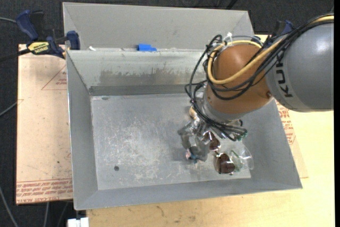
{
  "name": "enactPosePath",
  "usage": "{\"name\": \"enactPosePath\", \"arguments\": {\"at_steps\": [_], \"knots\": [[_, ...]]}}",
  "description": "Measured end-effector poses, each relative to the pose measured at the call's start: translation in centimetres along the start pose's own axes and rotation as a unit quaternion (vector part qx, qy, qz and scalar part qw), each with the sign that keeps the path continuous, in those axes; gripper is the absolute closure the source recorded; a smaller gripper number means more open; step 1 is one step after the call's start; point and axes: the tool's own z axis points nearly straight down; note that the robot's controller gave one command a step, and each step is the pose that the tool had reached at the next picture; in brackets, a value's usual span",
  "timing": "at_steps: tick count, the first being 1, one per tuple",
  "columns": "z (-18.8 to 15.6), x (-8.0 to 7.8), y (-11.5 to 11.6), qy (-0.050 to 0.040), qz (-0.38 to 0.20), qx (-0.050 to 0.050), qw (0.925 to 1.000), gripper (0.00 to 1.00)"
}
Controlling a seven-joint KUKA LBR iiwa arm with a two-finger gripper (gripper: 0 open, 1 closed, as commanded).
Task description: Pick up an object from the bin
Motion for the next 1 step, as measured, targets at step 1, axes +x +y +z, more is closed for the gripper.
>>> {"name": "enactPosePath", "arguments": {"at_steps": [1], "knots": [[3.44,-4.46,-1.54,0.0026,0.005,-0.002,1.0,1.0]]}}
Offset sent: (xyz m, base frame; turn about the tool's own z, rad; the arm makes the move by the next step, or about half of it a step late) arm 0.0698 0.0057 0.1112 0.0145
